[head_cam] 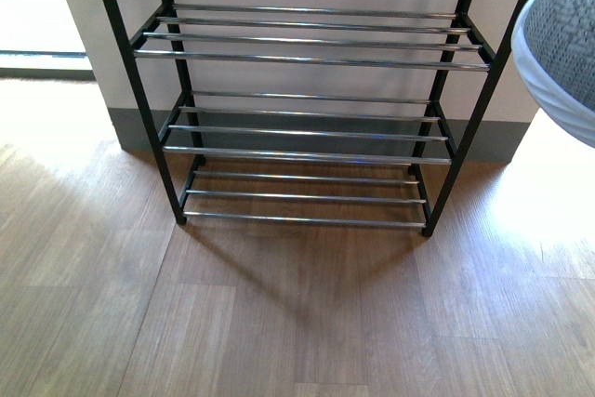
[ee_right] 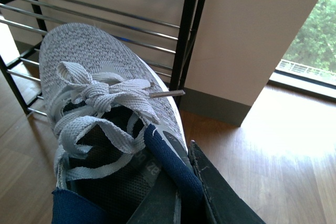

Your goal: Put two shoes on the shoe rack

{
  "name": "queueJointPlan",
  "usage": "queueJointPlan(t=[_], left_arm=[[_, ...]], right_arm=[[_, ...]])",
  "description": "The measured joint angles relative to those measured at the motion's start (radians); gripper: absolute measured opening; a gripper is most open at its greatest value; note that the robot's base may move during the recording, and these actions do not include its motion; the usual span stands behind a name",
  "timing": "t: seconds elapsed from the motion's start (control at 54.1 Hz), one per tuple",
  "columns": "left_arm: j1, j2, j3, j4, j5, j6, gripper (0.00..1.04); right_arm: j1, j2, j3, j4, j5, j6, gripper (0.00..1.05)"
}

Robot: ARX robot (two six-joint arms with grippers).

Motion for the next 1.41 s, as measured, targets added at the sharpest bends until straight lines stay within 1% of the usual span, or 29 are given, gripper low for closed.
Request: queueJointPlan(t=[0.185, 0.444, 0.592, 0.74, 0.869, 1.165, 1.406], left_arm=[[0.000, 0.000, 0.000, 0.000, 0.003, 0.000, 0.02], [0.000, 0.000, 0.000, 0.000, -0.002, 0.000, 0.02], [-0.003, 0.000, 0.000, 0.000, 0.016, 0.000, 0.02], [-0.003, 0.000, 0.000, 0.000, 0.009, 0.000, 0.02], [-0.002, 0.000, -0.006, 0.000, 0.009, 0.000, 0.02], [-0.002, 0.000, -0.006, 0.000, 0.007, 0.002, 0.02], [-0.002, 0.000, -0.006, 0.000, 0.005, 0.002, 0.02]], right_arm=[[-0.001, 0.000, 0.000, 0.000, 0.011, 0.000, 0.01], [0.000, 0.000, 0.000, 0.000, -0.004, 0.000, 0.01], [-0.006, 0.002, 0.000, 0.000, 0.025, 0.000, 0.01], [-0.006, 0.002, 0.000, 0.000, 0.023, 0.000, 0.01], [-0.001, 0.002, -0.002, 0.000, -0.005, 0.000, 0.01], [-0.002, 0.002, -0.002, 0.000, 0.015, 0.000, 0.01], [-0.002, 0.002, -0.002, 0.000, 0.003, 0.000, 0.01]])
